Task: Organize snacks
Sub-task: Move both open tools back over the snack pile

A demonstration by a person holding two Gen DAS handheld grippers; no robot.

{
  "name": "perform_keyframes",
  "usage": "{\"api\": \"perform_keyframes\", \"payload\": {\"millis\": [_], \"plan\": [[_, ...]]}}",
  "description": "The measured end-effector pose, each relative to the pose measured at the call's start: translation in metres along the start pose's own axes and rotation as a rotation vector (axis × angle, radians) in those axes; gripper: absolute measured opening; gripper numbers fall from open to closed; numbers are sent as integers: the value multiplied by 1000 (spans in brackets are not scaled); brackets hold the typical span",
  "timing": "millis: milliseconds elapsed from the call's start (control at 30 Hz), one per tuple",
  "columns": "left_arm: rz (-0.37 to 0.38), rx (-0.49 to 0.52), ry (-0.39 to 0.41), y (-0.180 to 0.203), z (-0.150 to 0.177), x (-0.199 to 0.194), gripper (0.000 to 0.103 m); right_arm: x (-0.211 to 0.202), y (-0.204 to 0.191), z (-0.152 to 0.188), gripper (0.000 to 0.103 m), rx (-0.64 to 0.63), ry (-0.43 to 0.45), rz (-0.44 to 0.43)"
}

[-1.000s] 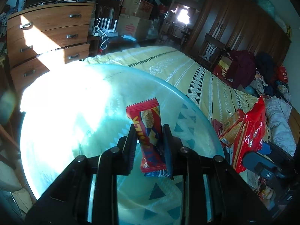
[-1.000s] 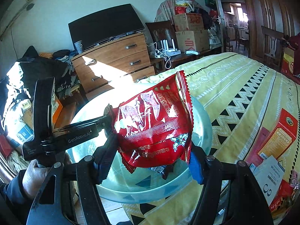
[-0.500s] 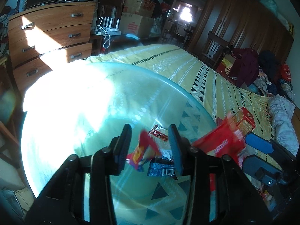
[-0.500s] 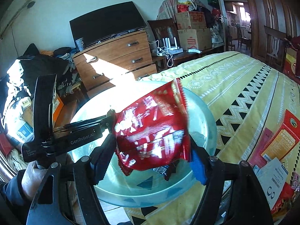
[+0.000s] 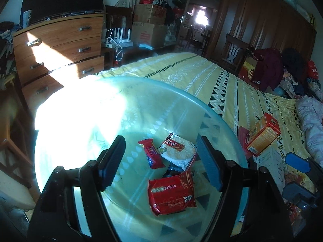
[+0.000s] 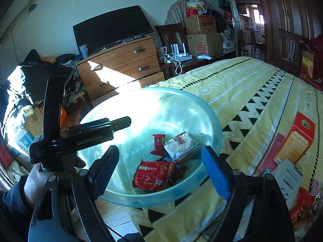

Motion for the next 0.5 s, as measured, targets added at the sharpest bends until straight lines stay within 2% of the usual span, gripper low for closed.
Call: {"api": "perform_keyframes", "payload": {"millis": [167, 333, 433, 500], "plan": [[34, 143, 66, 69, 8, -26, 79, -51, 38, 38, 89, 71, 49, 84], [127, 276, 155, 152, 28, -64, 97, -111, 83, 101, 90, 148, 78, 206], [213, 338, 178, 201, 51, -80, 103, -140, 117, 155, 95, 228, 68, 276], [305, 381, 148, 236, 73, -82, 103, -153, 138, 195, 95, 288, 38, 315]]}}
Point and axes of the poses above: each gripper's, at about its wrist camera, not at the fingertips, and x roughly the way its jaws point, y to its right, z to its underside, the point moved 9 cm from there along x, roughly the way its jaws point, and after that the axes turned 11 degrees about -y, right-handed, at the moved point
